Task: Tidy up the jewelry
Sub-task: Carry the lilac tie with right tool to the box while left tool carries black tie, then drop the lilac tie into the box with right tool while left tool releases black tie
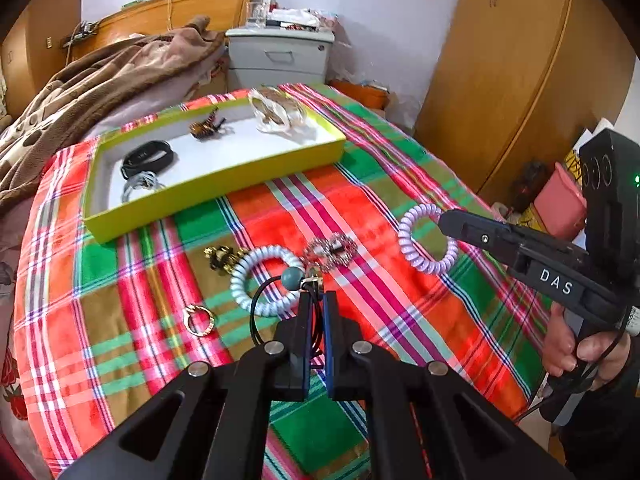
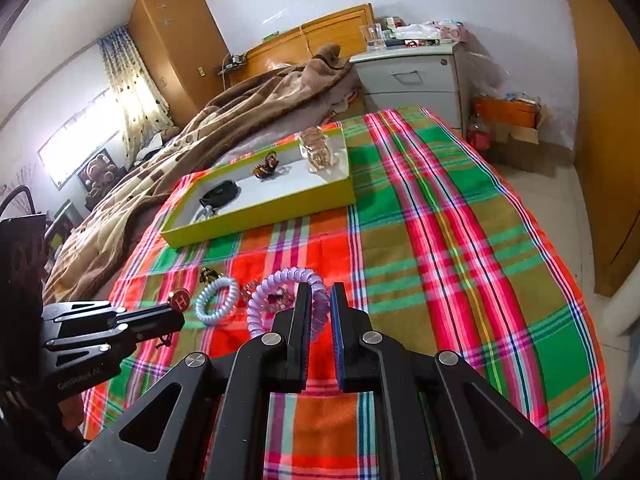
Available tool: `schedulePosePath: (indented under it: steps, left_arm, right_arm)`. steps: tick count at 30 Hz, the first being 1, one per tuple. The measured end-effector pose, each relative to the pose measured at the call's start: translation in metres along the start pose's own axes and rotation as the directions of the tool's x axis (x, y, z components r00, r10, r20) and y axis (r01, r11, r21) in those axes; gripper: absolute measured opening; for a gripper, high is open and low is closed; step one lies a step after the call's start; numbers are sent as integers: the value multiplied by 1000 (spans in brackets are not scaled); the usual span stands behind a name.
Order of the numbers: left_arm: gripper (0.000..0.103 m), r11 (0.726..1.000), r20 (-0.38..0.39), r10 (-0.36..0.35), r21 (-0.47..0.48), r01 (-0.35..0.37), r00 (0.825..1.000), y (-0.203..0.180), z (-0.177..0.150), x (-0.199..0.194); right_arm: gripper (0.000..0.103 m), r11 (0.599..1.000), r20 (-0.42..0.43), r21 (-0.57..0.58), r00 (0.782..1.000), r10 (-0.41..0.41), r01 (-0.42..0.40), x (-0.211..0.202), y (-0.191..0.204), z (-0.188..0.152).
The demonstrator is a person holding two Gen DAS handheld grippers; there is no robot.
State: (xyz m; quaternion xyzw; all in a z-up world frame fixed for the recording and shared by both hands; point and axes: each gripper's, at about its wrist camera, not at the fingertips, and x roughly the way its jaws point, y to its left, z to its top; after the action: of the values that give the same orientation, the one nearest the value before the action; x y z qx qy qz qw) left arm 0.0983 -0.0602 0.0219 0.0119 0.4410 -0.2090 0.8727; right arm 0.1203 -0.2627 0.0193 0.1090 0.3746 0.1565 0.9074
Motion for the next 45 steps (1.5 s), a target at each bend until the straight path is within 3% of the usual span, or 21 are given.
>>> schedulePosePath:
  steps: [10,21,31,45]
  left_arm:
    - [5,996,79,71,-63,-66,994,42,34,-20]
    - [5,991,97,110,-86,-102,989,87,93,-5]
    - [5,993,43,81,-93,-77,996,108,133,47]
    - [5,991,-23,120,-65,-121,993,110,144,102]
  right_arm:
    - [10,999,28,-45,999,26,-25,18,22,43]
    - [10,999,1,-49,1000,16,-16,71,35,92]
    - [10,999,-60,-30,998,-26,24,125,30,114]
    - [9,992,-136,-77,984,-113,104,163,23,113]
